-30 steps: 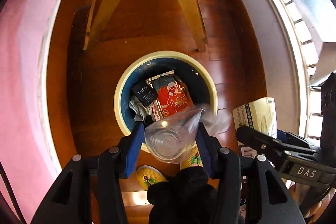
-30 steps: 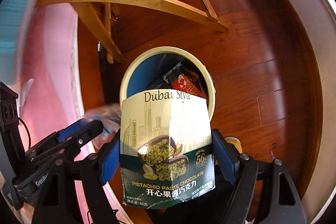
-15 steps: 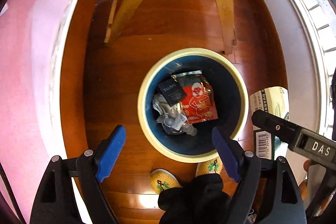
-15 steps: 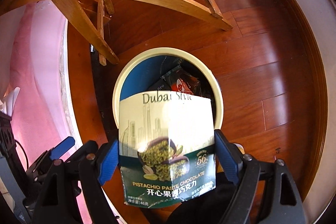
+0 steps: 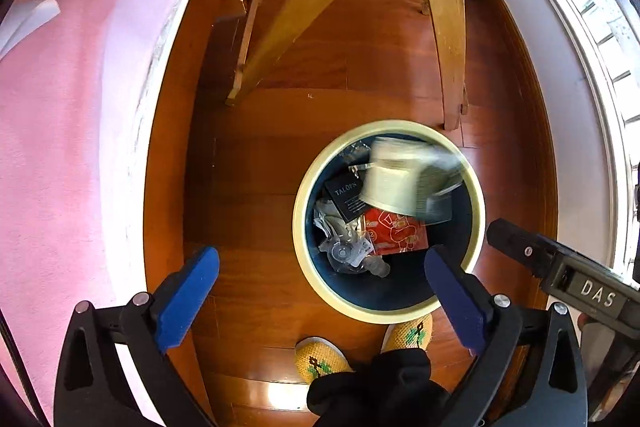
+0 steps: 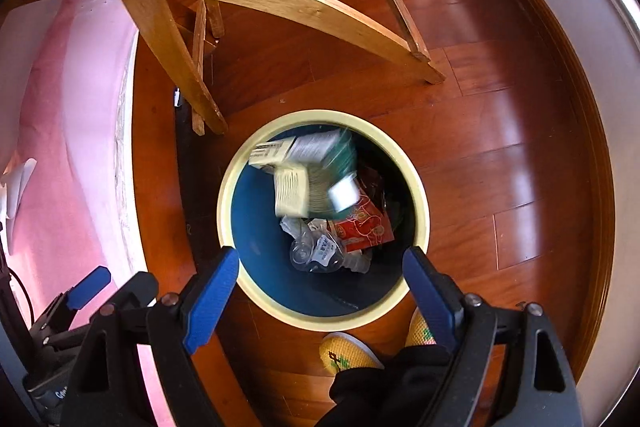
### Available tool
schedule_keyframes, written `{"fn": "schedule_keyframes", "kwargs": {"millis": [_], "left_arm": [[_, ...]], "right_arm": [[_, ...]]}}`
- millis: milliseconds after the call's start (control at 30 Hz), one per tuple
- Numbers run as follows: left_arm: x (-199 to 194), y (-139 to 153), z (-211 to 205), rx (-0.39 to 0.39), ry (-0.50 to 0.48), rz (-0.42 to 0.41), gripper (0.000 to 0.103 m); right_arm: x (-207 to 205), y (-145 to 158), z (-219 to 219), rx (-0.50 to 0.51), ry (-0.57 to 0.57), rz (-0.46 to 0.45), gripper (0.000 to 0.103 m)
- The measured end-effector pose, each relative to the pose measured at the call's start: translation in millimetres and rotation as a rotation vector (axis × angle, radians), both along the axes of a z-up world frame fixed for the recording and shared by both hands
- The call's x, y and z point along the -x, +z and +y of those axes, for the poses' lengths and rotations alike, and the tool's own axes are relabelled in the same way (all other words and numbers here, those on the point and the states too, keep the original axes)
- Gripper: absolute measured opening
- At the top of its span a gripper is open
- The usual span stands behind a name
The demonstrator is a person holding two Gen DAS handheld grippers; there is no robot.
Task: Collect trash
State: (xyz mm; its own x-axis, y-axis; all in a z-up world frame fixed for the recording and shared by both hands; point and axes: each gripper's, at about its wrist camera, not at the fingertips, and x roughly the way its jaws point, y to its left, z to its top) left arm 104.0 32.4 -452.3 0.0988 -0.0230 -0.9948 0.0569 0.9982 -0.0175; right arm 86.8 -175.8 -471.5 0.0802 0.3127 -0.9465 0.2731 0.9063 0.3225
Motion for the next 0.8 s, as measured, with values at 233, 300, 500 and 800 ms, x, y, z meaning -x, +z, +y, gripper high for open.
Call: {"fn": "schedule_keyframes", "kwargs": {"millis": [233,300,500,800], "left_arm": [[4,33,4,0.014,0.008,-0.042,0.102],[7,45,5,0.019,0.011,-0.051,0.102],[13,89,8,0.045,0.021,-0.068,0.102],[9,180,8,0.076,-0.006,-0.106,0.102]], "right_arm": [[6,26,6,0.018,0.016,-0.032,0.085],[9,36,9,0.030,0.018,-0.036,0.085],[15,84,15,0.066,0.038,-0.085,0.085],[16,178,11,0.109,0.036,-0.179,0.085]]}}
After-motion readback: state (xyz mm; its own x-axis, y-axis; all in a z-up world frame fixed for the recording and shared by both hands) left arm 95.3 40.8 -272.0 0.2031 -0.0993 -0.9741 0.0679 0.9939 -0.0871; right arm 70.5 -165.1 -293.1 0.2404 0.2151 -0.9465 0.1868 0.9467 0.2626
